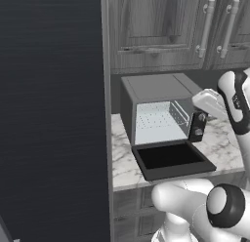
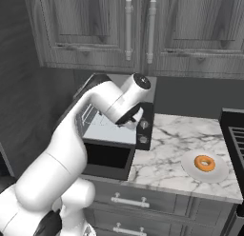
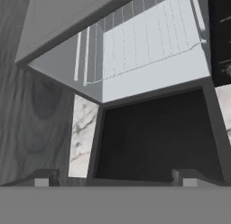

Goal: Pick up the bagel from the plate, place it on the toaster oven rack, close the door, and set the timer.

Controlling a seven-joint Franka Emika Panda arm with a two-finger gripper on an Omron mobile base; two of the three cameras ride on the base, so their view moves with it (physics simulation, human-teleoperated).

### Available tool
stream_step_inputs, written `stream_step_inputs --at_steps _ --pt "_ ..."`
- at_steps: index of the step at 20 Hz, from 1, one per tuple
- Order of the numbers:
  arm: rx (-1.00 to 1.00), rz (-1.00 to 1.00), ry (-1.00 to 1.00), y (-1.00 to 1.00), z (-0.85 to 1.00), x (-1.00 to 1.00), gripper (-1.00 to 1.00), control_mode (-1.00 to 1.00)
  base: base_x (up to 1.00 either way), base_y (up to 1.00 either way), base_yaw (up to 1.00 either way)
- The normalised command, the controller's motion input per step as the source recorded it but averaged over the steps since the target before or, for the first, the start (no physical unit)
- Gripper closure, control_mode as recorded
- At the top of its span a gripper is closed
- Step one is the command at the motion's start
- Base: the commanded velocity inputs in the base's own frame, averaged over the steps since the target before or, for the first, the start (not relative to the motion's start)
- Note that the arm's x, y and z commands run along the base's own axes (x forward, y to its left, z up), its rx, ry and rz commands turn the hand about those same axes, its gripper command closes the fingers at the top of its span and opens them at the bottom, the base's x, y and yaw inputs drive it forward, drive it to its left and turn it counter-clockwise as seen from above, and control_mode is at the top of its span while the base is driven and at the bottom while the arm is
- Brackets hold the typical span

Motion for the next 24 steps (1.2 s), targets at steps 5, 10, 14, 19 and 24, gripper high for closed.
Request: stream_step_inputs --at_steps 5,10,14,19,24 --pt "0.03 0.0 0.0 -0.26 -0.19 0.0 -1.0 -1.0 0.0 0.0 0.0" --pt "0.07 0.0 0.0 -0.08 -0.21 0.01 -1.0 -1.0 0.0 0.0 0.0" --pt "0.09 0.0 -0.01 0.0 -0.23 0.12 -1.0 -1.0 0.0 0.0 0.0" --pt "0.08 0.0 0.0 0.01 -0.25 0.23 -1.0 -1.0 0.0 0.0 0.0" --pt "0.03 0.0 0.0 0.06 -0.25 0.29 -1.0 -1.0 0.0 0.0 0.0"
